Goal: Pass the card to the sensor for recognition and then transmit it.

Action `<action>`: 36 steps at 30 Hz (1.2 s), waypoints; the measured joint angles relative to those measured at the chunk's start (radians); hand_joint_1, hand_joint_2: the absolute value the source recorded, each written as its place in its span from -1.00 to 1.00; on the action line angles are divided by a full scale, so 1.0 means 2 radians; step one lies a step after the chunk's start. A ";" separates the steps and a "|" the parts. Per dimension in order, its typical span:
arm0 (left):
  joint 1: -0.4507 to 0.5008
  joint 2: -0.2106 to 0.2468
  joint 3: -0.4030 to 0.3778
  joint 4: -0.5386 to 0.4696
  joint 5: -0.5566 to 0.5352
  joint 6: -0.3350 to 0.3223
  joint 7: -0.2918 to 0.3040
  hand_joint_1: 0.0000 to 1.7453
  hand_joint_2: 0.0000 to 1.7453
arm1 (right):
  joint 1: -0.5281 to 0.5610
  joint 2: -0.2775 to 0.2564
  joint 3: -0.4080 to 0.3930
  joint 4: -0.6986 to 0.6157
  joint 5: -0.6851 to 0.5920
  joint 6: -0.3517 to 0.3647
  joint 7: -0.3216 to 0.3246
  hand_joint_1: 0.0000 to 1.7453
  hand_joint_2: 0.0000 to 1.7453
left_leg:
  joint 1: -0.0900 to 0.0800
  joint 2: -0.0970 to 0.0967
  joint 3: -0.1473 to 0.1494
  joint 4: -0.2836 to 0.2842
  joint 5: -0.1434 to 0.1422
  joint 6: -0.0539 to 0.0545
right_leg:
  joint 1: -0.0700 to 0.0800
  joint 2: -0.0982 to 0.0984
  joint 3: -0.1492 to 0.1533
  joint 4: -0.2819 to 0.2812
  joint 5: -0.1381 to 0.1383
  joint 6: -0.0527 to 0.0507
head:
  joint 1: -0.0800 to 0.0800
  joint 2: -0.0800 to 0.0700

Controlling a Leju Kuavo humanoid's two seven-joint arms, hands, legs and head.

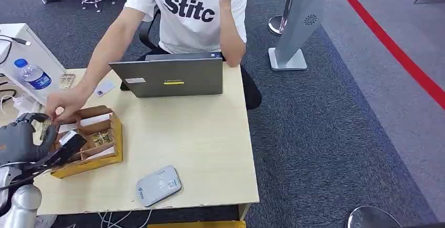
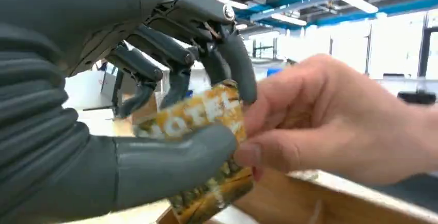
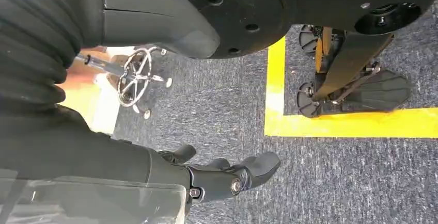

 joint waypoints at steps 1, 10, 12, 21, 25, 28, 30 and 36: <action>0.000 -0.002 0.002 -0.001 0.000 0.002 0.000 -1.00 1.00 | 0.000 0.000 0.000 0.000 0.000 0.000 0.000 -1.00 1.00 | 0.000 0.000 0.000 0.000 0.000 0.000 | 0.000 0.000 0.000 0.000 0.000 0.000 | 0.000 0.000; 0.003 -0.016 0.013 -0.025 0.013 0.018 -0.016 -1.00 1.00 | 0.000 0.000 0.000 0.000 0.002 0.001 -0.002 -1.00 1.00 | 0.000 0.000 0.000 0.000 0.000 0.000 | 0.000 0.000 0.000 0.000 0.000 0.000 | 0.000 0.000; 0.003 -0.020 0.015 -0.035 0.024 0.020 -0.024 -1.00 1.00 | 0.000 0.000 0.000 0.000 0.003 0.001 -0.002 -1.00 1.00 | 0.000 0.000 0.000 0.000 0.000 0.000 | 0.000 0.000 0.000 0.000 0.000 0.000 | 0.000 0.000; 0.032 -0.051 0.017 -0.114 0.051 0.051 -0.077 -1.00 1.00 | 0.000 0.003 -0.001 0.000 -0.003 -0.005 0.000 -1.00 1.00 | 0.000 0.001 0.000 0.000 0.000 0.000 | 0.000 0.001 0.000 0.000 0.000 0.000 | 0.000 0.000; 0.083 -0.094 0.017 -0.206 0.100 0.098 -0.125 -1.00 1.00 | 0.000 0.008 -0.004 0.000 -0.007 -0.008 0.002 -1.00 1.00 | -0.001 0.001 0.000 0.000 -0.001 0.001 | -0.001 0.001 0.000 0.000 0.000 0.001 | 0.000 0.000; 0.114 -0.119 0.016 -0.260 0.121 0.108 -0.137 -1.00 1.00 | 0.000 0.010 -0.005 0.000 -0.008 -0.009 0.002 -1.00 1.00 | -0.001 0.000 0.000 0.000 -0.001 0.001 | -0.001 0.001 0.000 0.000 -0.001 0.002 | 0.000 0.000; 0.124 -0.127 0.016 -0.280 0.125 0.108 -0.138 -1.00 1.00 | 0.000 0.011 -0.006 0.000 -0.008 -0.009 0.002 -1.00 1.00 | -0.001 0.000 0.000 0.000 -0.002 0.001 | -0.001 0.000 0.000 0.000 -0.001 0.002 | 0.000 0.000; 0.132 -0.138 0.016 -0.304 0.129 0.108 -0.142 -1.00 1.00 | 0.000 0.011 -0.006 0.000 -0.009 -0.009 0.002 -1.00 1.00 | -0.001 0.000 0.000 0.000 -0.001 0.001 | -0.001 0.000 0.000 0.000 -0.001 0.002 | 0.000 0.000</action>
